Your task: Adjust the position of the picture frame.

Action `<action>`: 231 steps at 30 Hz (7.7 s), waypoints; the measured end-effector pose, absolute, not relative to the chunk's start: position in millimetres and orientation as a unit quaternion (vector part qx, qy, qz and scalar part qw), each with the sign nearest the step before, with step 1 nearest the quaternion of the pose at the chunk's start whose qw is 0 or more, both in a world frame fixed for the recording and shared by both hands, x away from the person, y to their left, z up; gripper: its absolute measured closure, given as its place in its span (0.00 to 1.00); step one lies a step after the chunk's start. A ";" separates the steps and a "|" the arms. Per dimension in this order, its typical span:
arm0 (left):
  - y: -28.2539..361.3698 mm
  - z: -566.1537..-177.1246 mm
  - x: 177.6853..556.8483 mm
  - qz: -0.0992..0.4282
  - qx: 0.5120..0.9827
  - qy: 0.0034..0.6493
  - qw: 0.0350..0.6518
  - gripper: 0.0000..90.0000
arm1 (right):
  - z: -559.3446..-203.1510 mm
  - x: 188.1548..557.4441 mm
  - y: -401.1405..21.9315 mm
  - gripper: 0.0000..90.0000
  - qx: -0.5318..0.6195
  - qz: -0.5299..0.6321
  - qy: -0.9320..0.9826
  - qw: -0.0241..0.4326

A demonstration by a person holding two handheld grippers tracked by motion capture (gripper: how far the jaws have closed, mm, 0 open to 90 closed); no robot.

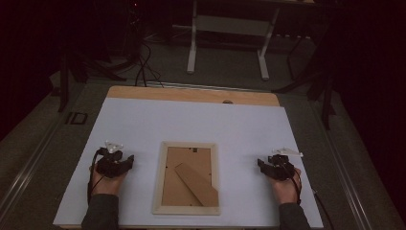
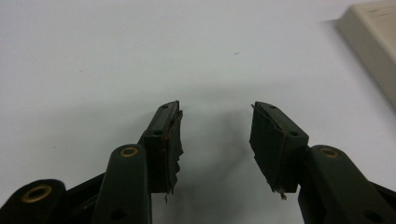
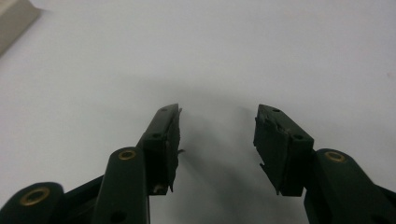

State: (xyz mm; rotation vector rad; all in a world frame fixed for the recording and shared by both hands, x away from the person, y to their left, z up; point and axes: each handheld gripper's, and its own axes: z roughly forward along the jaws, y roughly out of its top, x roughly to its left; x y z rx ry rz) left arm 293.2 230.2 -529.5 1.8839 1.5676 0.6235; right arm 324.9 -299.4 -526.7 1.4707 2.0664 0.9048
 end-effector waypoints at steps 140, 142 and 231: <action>127.0 -533.4 310.4 0.142 0.815 0.443 0.345 1.00 | -532.2 297.9 -224.8 1.00 0.393 0.375 0.838 0.056; 124.7 -533.3 313.2 0.145 0.814 0.444 0.345 1.00 | -532.2 298.4 -225.6 1.00 0.394 0.375 0.837 0.056; 143.8 -533.9 234.8 0.141 0.838 0.365 0.380 1.00 | -531.6 299.3 -226.8 1.00 0.387 0.377 0.840 0.057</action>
